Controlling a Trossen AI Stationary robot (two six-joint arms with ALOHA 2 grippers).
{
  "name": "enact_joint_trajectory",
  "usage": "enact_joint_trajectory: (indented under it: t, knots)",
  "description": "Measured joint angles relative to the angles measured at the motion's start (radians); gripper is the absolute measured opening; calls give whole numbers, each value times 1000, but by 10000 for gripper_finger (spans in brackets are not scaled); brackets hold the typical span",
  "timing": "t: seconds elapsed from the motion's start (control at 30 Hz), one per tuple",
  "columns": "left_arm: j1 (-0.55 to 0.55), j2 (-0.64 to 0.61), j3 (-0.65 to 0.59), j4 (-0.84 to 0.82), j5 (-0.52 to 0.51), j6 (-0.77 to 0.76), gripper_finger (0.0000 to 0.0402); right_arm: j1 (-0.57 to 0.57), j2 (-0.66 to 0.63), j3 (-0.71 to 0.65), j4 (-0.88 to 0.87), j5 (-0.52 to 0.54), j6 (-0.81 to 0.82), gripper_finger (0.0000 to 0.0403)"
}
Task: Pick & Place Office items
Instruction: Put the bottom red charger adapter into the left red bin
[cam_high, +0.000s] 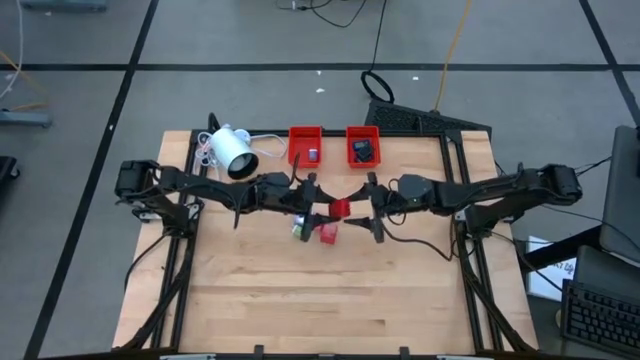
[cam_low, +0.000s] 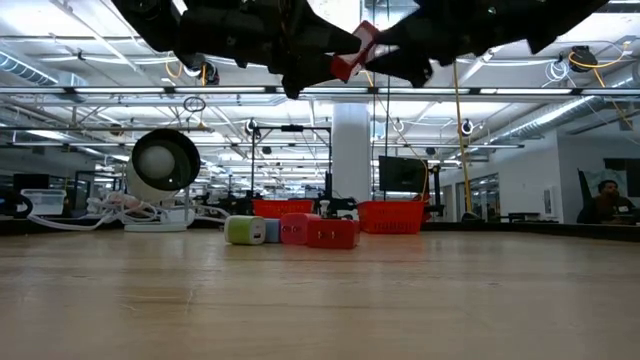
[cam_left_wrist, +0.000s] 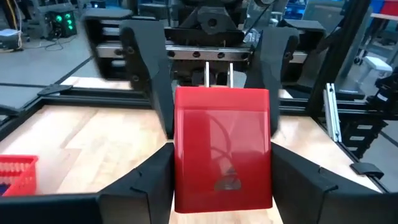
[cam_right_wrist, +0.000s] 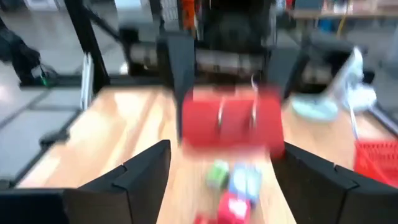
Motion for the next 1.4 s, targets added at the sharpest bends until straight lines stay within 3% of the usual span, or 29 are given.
enact_joint_trajectory:
  t: [0.2, 0.53, 0.7, 1.1, 1.4]
  knots:
    - [34, -25, 2, 31, -40, 0, 211, -4, -91, -6, -163, 28, 51, 267]
    - [-9, 29, 1, 190, -15, 53, 211, -14, -88, -118, 130, 46, 112, 251]
    - [0, 71, 1, 247, -7, 53, 211, -13, -91, -145, 171, 45, 57, 251]
    - [17, 168, 0, 523, 164, -23, 211, -13, -91, -145, 185, 95, 4, 251]
    - [21, 245, 0, 680, 174, -83, 211, 21, -13, -148, 386, 123, -58, 251]
